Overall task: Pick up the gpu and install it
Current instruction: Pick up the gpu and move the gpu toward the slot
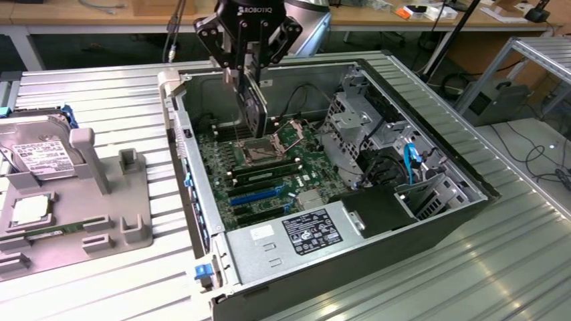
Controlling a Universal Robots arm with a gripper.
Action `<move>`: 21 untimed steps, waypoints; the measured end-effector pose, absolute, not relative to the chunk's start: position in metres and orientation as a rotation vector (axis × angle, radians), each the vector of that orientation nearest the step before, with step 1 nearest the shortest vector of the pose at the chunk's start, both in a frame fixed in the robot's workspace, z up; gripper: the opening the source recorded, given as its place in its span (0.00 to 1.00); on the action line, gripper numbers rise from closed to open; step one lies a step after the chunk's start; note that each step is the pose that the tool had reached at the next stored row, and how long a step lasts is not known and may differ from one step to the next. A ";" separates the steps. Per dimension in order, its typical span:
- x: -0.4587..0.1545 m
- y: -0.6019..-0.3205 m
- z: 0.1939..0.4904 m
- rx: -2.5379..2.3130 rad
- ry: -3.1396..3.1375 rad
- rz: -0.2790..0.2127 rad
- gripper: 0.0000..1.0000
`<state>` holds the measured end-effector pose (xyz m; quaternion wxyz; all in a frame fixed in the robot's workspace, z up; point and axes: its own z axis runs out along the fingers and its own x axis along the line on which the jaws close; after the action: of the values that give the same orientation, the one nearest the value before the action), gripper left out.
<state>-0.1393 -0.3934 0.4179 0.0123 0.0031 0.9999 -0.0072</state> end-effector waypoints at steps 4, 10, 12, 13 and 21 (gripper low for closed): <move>-0.134 -0.393 0.418 0.010 3.117 -0.023 0.27; -0.128 -0.393 0.417 0.010 3.117 -0.023 0.27; -0.126 -0.393 0.417 0.010 3.117 -0.023 0.27; -0.125 -0.393 0.417 0.010 3.117 -0.023 0.27; -0.113 -0.393 0.417 0.010 3.117 -0.023 0.27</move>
<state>-0.1129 -0.3934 0.4167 0.0123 0.0031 0.9999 -0.0074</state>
